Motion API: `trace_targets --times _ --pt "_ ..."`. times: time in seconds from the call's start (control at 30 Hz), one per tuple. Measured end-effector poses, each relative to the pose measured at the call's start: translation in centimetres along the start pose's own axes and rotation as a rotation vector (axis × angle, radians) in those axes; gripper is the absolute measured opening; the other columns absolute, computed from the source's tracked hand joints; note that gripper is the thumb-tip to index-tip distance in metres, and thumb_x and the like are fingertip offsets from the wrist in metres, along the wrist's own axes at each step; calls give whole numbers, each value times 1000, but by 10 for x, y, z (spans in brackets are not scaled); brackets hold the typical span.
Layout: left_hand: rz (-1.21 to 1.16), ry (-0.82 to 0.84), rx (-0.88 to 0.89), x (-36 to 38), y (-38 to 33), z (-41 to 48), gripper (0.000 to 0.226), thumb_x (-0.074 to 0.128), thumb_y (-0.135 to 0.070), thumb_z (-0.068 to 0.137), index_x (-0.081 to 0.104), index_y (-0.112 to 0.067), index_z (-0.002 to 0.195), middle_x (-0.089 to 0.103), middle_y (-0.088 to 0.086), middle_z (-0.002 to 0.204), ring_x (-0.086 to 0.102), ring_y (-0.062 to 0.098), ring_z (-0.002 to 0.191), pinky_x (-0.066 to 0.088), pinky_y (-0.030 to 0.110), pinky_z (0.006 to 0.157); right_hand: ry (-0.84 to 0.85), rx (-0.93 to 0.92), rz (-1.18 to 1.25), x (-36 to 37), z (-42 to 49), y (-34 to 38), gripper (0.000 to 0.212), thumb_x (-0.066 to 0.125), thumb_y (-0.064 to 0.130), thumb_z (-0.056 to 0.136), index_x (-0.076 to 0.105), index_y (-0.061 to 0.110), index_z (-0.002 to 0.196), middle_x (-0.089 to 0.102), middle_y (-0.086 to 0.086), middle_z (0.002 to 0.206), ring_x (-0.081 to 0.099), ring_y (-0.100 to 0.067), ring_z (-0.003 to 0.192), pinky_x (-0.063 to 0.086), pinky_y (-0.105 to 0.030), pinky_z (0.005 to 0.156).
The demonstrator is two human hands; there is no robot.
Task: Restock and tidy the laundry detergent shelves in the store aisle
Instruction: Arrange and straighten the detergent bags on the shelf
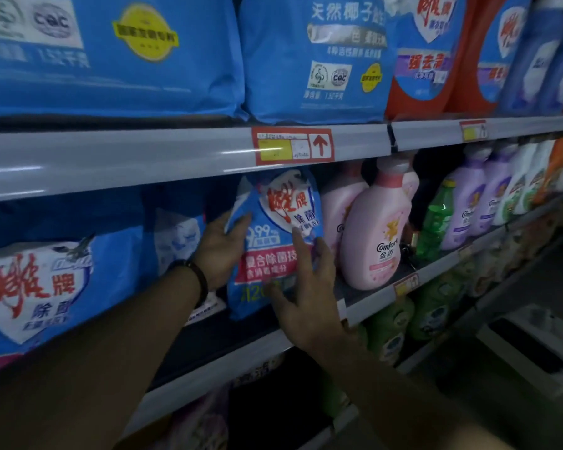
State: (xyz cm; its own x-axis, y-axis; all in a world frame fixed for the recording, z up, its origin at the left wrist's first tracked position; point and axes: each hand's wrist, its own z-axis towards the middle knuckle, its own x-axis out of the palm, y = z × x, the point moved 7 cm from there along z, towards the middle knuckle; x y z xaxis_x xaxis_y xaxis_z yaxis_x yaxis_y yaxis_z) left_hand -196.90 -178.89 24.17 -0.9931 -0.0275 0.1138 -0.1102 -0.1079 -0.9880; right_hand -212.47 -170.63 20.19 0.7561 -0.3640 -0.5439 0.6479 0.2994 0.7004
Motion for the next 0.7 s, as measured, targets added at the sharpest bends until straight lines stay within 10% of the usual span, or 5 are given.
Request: trace_targets --times 0.17,0.4,0.53,0.7 --pt "268 -280 46 -20 19 22 47 57 -64 96 69 -20 111 76 6 103 74 25 85 64 46 80 370 112 -211 37 15 -25 103 72 59 87 9 41 166 -30 8 170 -5 -29 159 19 -46 130" --pt "661 -348 420 -5 26 -56 50 55 -14 97 36 -8 143 44 16 142 52 28 124 52 37 94 137 -9 -256 38 19 -31 110 67 42 89 -9 29 167 -14 -7 175 -5 -36 161 17 -54 127" --pt "1322 27 516 11 61 -72 83 73 -27 82 31 -19 153 25 17 161 33 36 145 43 52 113 196 10 -294 44 25 -28 113 70 39 89 -10 24 167 -25 -9 173 -18 -34 161 7 -52 131" --pt "1500 302 349 5 79 -38 83 52 -27 100 2 -25 166 -17 13 173 -12 37 160 9 51 131 288 139 -361 58 42 -27 112 68 46 92 -16 32 165 -36 -5 169 -27 -32 158 7 -61 128"
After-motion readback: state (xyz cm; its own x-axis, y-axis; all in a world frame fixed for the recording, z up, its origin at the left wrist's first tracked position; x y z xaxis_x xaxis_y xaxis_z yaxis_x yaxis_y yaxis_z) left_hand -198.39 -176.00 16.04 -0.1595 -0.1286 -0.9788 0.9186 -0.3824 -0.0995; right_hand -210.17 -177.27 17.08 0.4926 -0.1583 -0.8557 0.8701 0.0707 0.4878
